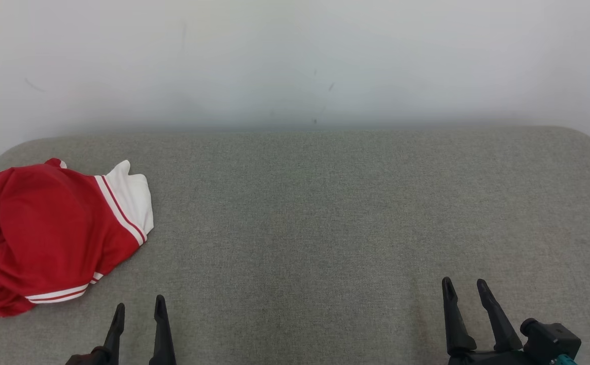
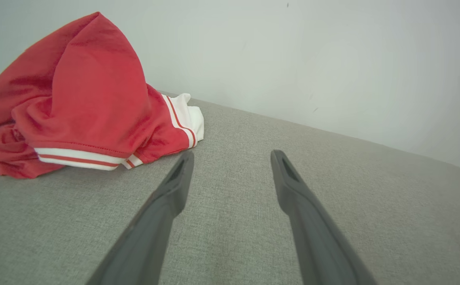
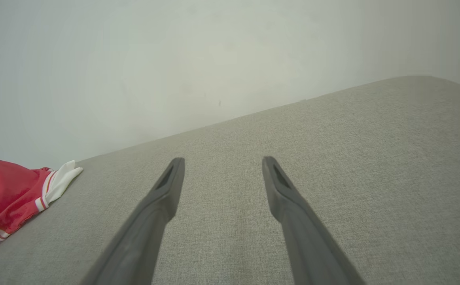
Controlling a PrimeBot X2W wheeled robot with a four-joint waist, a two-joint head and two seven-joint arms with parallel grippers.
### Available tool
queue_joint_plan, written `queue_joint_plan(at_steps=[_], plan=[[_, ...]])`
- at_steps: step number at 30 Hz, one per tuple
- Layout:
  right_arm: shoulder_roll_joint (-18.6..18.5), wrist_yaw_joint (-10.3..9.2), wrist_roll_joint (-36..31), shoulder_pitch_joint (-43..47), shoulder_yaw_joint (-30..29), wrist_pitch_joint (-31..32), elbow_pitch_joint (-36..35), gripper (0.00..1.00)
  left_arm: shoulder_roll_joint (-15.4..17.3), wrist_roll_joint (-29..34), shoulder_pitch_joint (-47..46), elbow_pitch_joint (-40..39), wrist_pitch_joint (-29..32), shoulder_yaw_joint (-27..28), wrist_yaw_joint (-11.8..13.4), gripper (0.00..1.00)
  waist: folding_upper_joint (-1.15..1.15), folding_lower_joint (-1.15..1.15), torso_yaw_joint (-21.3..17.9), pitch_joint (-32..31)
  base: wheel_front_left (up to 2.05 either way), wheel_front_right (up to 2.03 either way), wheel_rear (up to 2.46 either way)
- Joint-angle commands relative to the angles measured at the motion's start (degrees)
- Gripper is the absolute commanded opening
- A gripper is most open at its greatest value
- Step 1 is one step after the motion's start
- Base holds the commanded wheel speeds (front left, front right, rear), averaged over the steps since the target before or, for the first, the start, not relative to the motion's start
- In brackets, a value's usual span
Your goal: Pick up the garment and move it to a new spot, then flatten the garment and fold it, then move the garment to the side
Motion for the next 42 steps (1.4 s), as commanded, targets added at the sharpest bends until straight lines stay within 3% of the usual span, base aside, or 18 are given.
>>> queue_joint_plan(at_steps=[1, 35, 42], plan=[[-0.1, 0.38, -1.5, 0.1, 0.3, -0.6, -0.3, 1.00, 0.4, 1.7, -0.6, -0.5, -0.5, 0.0, -0.4, 1.00, 0.00, 0.00, 0.0, 0.0, 0.00, 0.00, 0.00], [-0.1, 0.37, -14.8, 1.3, -0.1, -4.7, 0.5, 1.00, 0.2, 14.9, 0.9, 0.0, -3.8, 0.6, -3.4, 1.00, 0.00, 0.00, 0.0, 0.0, 0.00, 0.00, 0.00], [-0.1, 0.37, -13.4, 1.5, -0.7, -4.8, 0.9, 1.00, 0.2, 14.2, 1.1, 0.1, -3.9, 0.7, -3.1, 1.00, 0.00, 0.00, -0.1, 0.0, 0.00, 0.00, 0.00]])
